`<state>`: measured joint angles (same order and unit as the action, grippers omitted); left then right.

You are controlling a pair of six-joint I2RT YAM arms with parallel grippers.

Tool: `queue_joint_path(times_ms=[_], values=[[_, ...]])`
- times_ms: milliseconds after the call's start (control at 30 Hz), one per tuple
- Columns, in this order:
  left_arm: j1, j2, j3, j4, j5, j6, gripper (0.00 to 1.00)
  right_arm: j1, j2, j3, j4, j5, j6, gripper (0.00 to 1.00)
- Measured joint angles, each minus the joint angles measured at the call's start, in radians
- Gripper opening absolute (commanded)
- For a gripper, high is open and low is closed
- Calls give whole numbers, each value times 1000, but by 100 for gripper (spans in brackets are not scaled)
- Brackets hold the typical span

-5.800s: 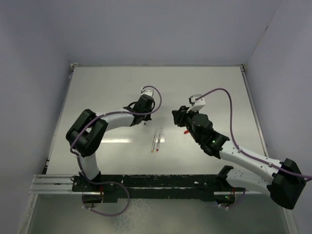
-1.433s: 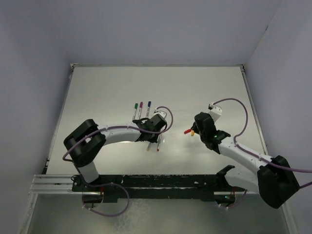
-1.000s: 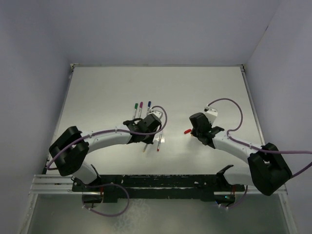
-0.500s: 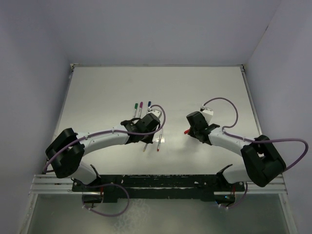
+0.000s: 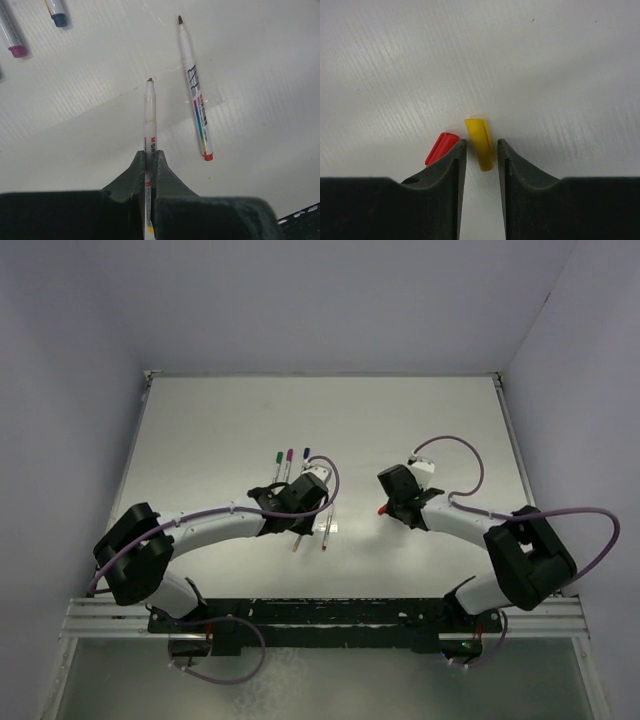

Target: Insert the pens into the pen caps

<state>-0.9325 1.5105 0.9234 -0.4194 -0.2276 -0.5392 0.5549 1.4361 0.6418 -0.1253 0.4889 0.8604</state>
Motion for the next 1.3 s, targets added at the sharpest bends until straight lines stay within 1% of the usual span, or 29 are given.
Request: queue_joint_path(times_ms=[200,300,400,467,500,533,800,933,1000,1100,1167,1300], values=[[0,0,-2,0,0,0,0,0,51,42,-5,29,-4,32],[0,0,-4,0,0,0,0,0,61,47,-3,36,-5,30],[0,0,-5,-1,0,0,0,0,68,52,-3,42,-8,21],[0,0,-5,0,-1,0,0,0,71,55,-3,42,-11,10],[0,0,-5,0,-1,0,0,0,71,55,-2,41,-11,1],[0,0,-5,0,-1,0,0,0,71,55,-2,40,-14,0],[0,0,-5,0,-5,0,0,-1,76,67,11,30,-32,0],[0,-1,-11,13,-11,0,0,-2,48,60,12,15,-42,0],[0,-11,-25,24,-12,0,0,-2,-4,43,18,13,-55,0],[0,-43,-50,46,-11,3,0,-2,-128,10,66,11,-89,0],[0,-69,-62,65,-11,6,0,-2,-204,-11,115,3,-116,0],[0,-150,-111,143,-1,12,0,-2,-356,-75,259,-64,-180,0]])
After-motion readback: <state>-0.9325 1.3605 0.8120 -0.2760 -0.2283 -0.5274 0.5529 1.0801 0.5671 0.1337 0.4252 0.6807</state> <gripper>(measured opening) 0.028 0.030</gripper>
